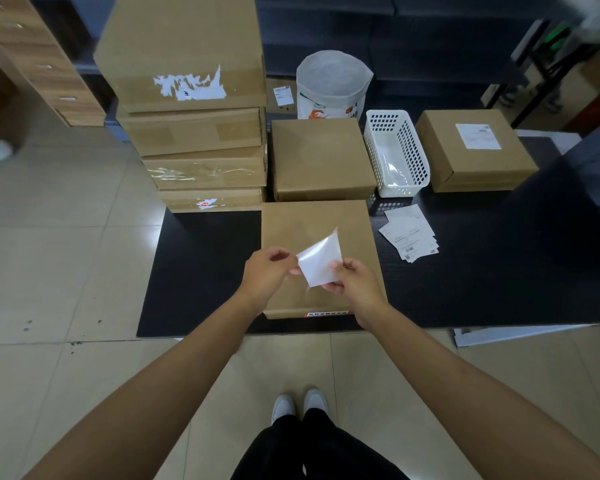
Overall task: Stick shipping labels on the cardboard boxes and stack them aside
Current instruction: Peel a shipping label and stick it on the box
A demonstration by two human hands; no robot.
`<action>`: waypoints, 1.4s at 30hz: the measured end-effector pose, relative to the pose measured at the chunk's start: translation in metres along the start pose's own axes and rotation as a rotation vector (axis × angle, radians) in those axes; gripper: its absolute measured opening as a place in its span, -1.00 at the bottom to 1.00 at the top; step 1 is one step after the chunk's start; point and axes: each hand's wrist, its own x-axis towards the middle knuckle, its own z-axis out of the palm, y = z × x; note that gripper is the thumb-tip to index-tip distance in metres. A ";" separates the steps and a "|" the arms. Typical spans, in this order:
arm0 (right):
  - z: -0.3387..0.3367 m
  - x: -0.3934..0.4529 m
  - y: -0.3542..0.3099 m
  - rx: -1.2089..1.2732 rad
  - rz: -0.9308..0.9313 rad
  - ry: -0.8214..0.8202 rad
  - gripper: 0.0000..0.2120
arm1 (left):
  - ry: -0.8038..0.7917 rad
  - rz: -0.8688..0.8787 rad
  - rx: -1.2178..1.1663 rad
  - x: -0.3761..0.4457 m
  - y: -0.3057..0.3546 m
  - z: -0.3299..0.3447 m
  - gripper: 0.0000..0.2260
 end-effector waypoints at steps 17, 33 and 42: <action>-0.040 0.013 0.001 0.091 0.186 0.286 -0.78 | 0.297 -0.116 -0.534 0.011 0.027 -0.021 -0.84; -0.078 0.083 -0.077 0.341 0.077 0.245 -0.65 | 0.170 -0.013 -0.413 0.067 0.078 0.050 -0.85; -0.129 0.217 -0.156 0.152 0.012 0.180 -0.66 | 0.269 -0.088 -0.416 0.162 0.121 0.131 -0.87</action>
